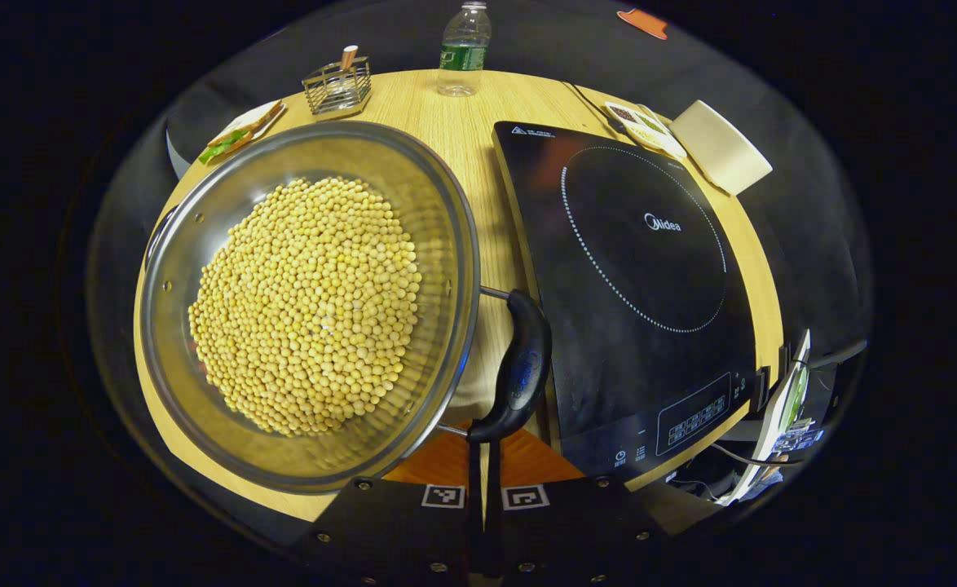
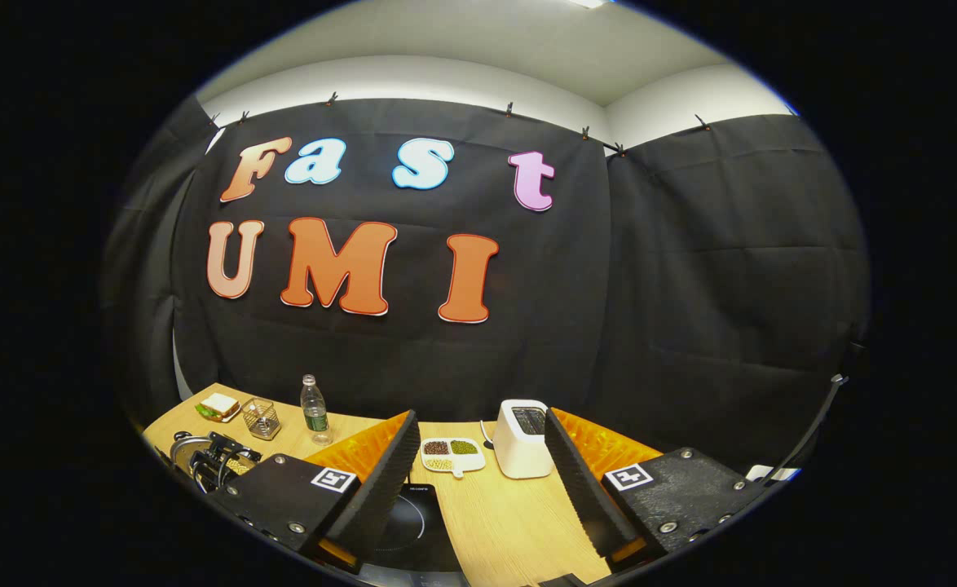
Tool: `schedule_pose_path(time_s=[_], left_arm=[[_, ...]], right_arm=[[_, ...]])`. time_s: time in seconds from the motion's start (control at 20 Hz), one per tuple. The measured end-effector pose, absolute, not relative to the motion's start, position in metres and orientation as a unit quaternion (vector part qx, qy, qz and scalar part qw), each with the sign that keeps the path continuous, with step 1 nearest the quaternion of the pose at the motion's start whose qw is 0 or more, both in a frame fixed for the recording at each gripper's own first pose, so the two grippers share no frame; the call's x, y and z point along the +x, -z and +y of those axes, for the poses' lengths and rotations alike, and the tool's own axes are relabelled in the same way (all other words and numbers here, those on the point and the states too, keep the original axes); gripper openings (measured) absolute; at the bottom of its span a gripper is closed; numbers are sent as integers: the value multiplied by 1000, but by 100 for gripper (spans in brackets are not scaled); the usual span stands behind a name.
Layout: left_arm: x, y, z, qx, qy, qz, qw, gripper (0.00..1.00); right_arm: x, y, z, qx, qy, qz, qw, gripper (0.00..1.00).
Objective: First push the handle of the pot to place it horizontally, then grasp the pot with both hands and set it on the induction cooktop.
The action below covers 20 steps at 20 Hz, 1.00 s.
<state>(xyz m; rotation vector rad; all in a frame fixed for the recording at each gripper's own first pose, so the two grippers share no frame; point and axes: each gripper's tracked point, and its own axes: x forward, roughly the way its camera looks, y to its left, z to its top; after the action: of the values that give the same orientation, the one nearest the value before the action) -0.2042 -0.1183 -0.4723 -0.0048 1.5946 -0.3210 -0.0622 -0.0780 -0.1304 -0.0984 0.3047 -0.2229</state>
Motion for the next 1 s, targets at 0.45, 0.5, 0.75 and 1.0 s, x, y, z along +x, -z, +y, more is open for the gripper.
schedule_pose_path(time_s=[0.45,0.5,0.75,1.0], left_arm=[[-192,477,-126,-26,114,703,702,2],[-190,478,-128,-22,116,700,705,2],[-177,475,-140,2,153,679,718,2],[-163,475,-148,5,162,663,731,2]], right_arm=[[-70,152,-64,-50,111,180,976,95],[-69,156,-62,-48,111,185,975,95],[-68,173,-53,-43,106,207,972,95],[-67,195,-40,-38,93,238,966,95]])
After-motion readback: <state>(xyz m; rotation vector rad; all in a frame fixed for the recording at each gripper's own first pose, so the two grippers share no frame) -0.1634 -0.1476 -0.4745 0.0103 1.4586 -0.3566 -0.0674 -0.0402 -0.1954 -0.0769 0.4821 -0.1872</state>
